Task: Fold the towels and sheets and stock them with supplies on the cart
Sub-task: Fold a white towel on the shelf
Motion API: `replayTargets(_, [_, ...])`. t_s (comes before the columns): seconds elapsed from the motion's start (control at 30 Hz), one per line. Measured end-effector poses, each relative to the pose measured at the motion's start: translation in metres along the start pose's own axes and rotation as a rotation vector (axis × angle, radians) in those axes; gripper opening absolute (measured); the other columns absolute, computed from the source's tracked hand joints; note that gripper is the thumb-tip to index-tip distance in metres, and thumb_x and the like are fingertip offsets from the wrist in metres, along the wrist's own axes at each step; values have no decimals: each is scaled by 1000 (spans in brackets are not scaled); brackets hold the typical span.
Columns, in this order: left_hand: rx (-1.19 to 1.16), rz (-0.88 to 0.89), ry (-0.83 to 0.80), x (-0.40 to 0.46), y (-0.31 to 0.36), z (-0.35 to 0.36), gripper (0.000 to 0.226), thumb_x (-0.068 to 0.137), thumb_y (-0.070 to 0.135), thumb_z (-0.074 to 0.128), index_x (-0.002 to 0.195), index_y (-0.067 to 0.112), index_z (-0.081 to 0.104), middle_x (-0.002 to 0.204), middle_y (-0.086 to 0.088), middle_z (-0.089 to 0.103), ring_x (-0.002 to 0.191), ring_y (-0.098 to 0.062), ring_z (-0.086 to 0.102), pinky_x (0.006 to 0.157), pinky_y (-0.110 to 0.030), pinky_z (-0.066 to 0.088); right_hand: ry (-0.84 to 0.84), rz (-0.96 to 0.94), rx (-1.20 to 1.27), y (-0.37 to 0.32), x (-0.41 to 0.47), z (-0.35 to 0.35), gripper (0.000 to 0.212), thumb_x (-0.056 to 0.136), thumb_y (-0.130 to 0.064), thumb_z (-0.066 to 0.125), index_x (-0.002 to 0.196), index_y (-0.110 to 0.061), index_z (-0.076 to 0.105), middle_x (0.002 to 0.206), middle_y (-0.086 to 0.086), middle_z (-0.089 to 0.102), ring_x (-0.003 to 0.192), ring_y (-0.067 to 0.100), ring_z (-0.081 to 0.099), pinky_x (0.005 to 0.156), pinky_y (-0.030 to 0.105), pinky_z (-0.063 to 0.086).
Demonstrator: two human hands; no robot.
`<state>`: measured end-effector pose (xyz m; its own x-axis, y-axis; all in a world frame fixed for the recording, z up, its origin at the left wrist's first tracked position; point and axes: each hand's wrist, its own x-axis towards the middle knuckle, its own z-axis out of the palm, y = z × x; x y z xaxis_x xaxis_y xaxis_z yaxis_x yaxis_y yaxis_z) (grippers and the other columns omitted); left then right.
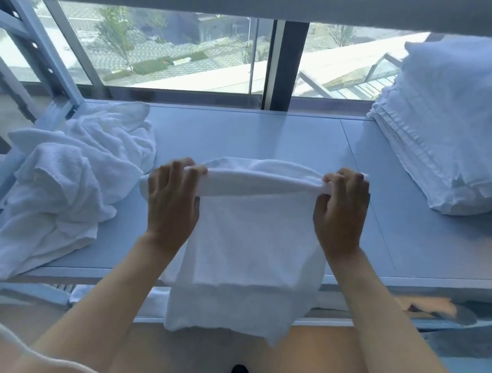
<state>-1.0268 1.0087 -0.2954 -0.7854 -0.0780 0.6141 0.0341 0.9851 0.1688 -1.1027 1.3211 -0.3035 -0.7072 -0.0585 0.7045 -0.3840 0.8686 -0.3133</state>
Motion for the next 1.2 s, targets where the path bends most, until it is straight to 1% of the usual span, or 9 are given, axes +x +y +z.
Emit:
replayTargets(0.1, [10, 5, -180, -10, 7, 19, 53, 72, -9, 63, 118, 17, 67, 135, -11, 55, 126, -35, 50, 108, -57, 34, -369, 33, -46, 2, -20, 14, 66, 78, -5, 56, 143, -15, 49, 153, 10, 41, 142, 35, 37, 111, 50, 31])
replayTargets(0.2, [-86, -79, -483, -49, 11, 37, 51, 84, 12, 72, 134, 16, 63, 149, -15, 52, 136, -36, 50, 109, -56, 37, -720, 65, -27, 16, -63, 27, 74, 90, -16, 59, 160, -17, 33, 170, 6, 22, 157, 29, 17, 122, 52, 18])
replayTargets(0.33, [-4, -199, -677, -96, 9, 46, 58, 103, 40, 46, 157, 21, 37, 168, -5, 26, 154, -25, 23, 120, -57, 18, -854, -2, -25, 42, -79, 27, 60, 102, -28, 49, 160, -24, 35, 171, -3, 19, 158, 19, 14, 124, 48, 16])
replayTargets(0.5, [-109, -132, -634, -120, 12, 28, 64, 98, 49, 27, 156, 25, 40, 167, 1, 28, 155, -21, 23, 123, -52, 20, -914, -79, -47, 72, -78, 1, 59, 105, -34, 45, 162, -29, 28, 171, -8, 13, 158, 16, 10, 127, 45, 12])
replayTargets(0.57, [-111, -129, -601, -132, 23, 22, 59, 97, 47, 35, 150, 26, 49, 161, 1, 39, 146, -23, 37, 117, -51, 32, -895, -75, -64, 76, -86, -13, 59, 101, -35, 45, 159, -28, 35, 169, -7, 22, 156, 18, 19, 123, 45, 21])
replayTargets(0.67, [-57, -214, -509, -142, 35, 18, 49, 93, 45, 42, 137, 29, 57, 140, 6, 51, 121, -28, 54, 94, -50, 44, -748, -33, -26, 71, -101, -29, 50, 85, -35, 51, 135, -30, 55, 145, -7, 48, 130, 25, 50, 97, 39, 39])
replayTargets(0.87, [17, -178, -606, -146, 36, 37, 63, 99, 47, 25, 162, 39, 22, 171, 1, 17, 158, -26, 13, 122, -66, 10, -580, 70, -63, 61, -96, -4, 45, 92, -15, 66, 137, -22, 63, 155, 11, 47, 140, 32, 46, 107, 48, 39])
replayTargets(1.07, [30, -217, -665, -119, 29, 53, 67, 96, 55, 18, 161, 41, 20, 172, 7, 10, 159, -24, 9, 121, -68, 9, -374, 141, -50, 61, -76, 11, 28, 82, 6, 68, 100, -14, 77, 111, 13, 69, 97, 42, 62, 78, 46, 46])
replayTargets(1.2, [27, -231, -650, -108, 40, 62, 68, 96, 57, 13, 162, 42, 16, 172, 7, 7, 159, -23, 4, 122, -67, 5, -179, 100, -55, 43, -51, 14, 36, 76, 14, 59, 93, -13, 76, 108, 8, 65, 96, 36, 57, 76, 40, 39])
